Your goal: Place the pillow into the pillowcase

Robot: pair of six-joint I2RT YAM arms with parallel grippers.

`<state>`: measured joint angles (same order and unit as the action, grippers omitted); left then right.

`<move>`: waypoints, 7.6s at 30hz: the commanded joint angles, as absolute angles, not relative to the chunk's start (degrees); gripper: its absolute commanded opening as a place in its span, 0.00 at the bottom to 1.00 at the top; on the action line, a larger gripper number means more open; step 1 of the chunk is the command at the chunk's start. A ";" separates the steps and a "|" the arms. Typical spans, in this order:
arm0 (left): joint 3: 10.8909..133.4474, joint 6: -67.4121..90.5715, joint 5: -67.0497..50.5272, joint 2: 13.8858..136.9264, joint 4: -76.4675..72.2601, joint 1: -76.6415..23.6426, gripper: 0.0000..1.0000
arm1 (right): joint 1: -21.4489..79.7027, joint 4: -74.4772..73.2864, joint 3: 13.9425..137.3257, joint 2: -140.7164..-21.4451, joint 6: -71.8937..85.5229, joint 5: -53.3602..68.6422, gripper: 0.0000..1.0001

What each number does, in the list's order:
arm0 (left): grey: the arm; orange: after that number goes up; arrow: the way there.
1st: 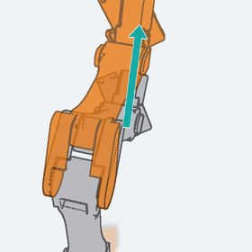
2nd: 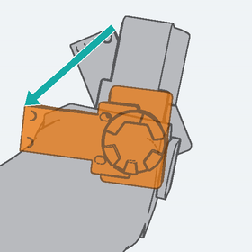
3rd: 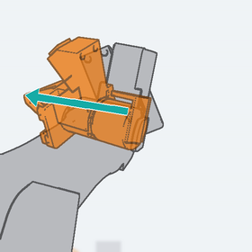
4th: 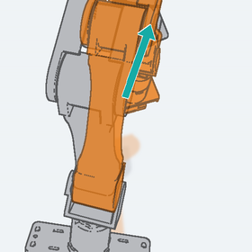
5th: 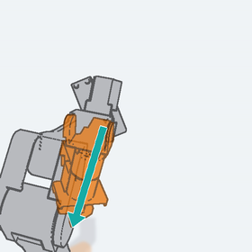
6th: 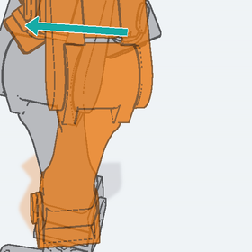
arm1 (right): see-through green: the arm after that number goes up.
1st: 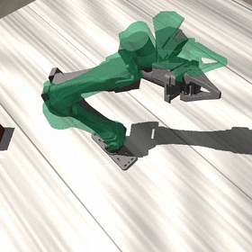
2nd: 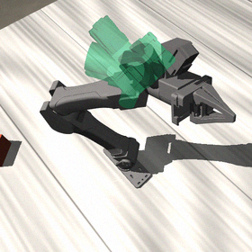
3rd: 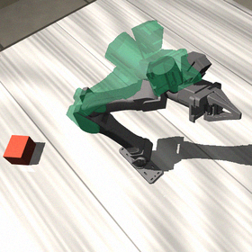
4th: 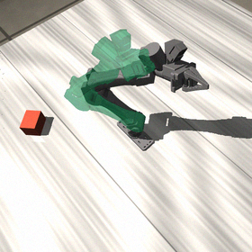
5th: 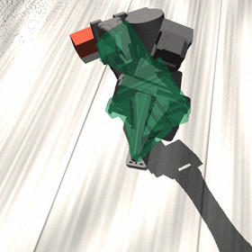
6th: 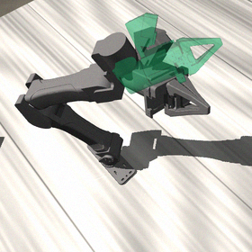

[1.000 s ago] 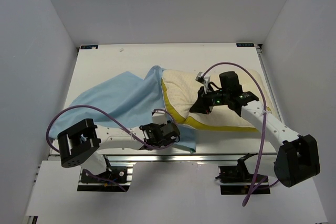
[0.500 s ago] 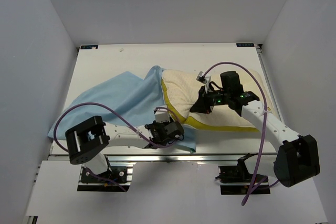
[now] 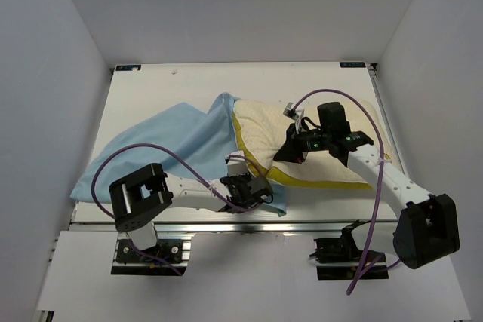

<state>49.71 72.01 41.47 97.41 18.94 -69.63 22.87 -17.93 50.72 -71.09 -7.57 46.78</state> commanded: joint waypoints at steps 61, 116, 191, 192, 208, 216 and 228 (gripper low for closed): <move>58.43 66.70 50.97 110.54 25.99 -74.35 0.45 | 19.34 -13.89 53.17 -69.61 1.58 58.18 0.04; 44.91 72.77 47.29 77.88 30.23 -78.66 0.17 | 19.34 -15.56 47.37 -72.95 -8.26 51.59 0.01; 48.43 60.56 30.59 60.99 21.98 -81.82 0.00 | 31.64 -23.91 52.99 -76.45 -22.77 43.95 0.00; 48.43 60.82 30.32 62.74 21.36 -82.78 0.00 | 31.55 -23.21 53.35 -77.07 -21.98 43.86 0.00; 51.57 60.91 28.38 67.85 20.99 -83.67 0.00 | 33.04 -16.52 62.48 -83.75 -11.87 50.09 0.00; 51.34 64.15 35.07 59.61 27.76 -83.58 0.00 | 41.13 -14.07 62.23 -89.03 -9.93 47.20 0.00; 45.77 75.67 34.53 51.86 41.03 -83.67 0.48 | 41.40 -11.96 62.32 -96.86 -8.26 46.50 0.00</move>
